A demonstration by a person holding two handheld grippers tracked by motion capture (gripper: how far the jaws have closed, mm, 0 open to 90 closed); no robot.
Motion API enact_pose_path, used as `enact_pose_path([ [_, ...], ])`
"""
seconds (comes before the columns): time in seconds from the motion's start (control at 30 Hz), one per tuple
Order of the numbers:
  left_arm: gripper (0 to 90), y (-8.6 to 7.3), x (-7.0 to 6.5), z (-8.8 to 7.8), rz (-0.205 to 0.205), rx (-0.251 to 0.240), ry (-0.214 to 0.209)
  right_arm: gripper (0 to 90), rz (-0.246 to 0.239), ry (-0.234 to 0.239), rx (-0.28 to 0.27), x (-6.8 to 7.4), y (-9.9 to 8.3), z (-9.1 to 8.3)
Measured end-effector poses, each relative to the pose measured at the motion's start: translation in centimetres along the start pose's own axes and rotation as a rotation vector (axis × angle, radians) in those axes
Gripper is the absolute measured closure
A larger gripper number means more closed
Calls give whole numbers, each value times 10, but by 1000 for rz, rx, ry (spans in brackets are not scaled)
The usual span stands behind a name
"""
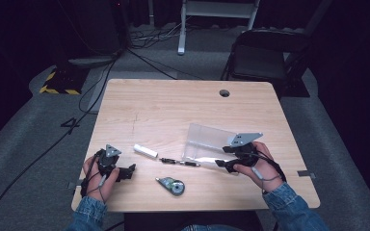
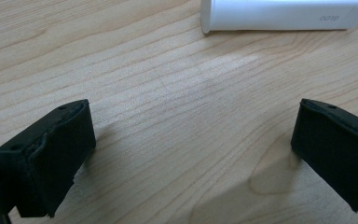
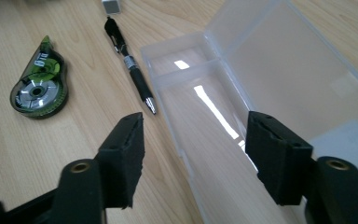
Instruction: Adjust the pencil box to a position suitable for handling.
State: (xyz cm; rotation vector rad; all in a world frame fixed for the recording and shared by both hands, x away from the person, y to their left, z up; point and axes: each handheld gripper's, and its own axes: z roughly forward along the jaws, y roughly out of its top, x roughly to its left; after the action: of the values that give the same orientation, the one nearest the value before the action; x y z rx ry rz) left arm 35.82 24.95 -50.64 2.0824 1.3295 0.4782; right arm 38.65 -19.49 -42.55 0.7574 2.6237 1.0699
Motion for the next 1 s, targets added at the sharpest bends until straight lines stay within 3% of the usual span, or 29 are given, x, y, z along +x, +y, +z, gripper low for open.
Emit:
enact_pose_path([
  [0.43, 1, 0, 0, 0, 0, 0, 0, 513, -67, 37, 4, 18, 24, 22],
  [0.8, 1, 0, 0, 0, 2, -1, 2, 502, -86, 82, 39, 33, 40, 50],
  [1.0, 4, -1, -1, -1, 2, 2, 0, 529, -152, 95, 76, 38, 48, 65],
])
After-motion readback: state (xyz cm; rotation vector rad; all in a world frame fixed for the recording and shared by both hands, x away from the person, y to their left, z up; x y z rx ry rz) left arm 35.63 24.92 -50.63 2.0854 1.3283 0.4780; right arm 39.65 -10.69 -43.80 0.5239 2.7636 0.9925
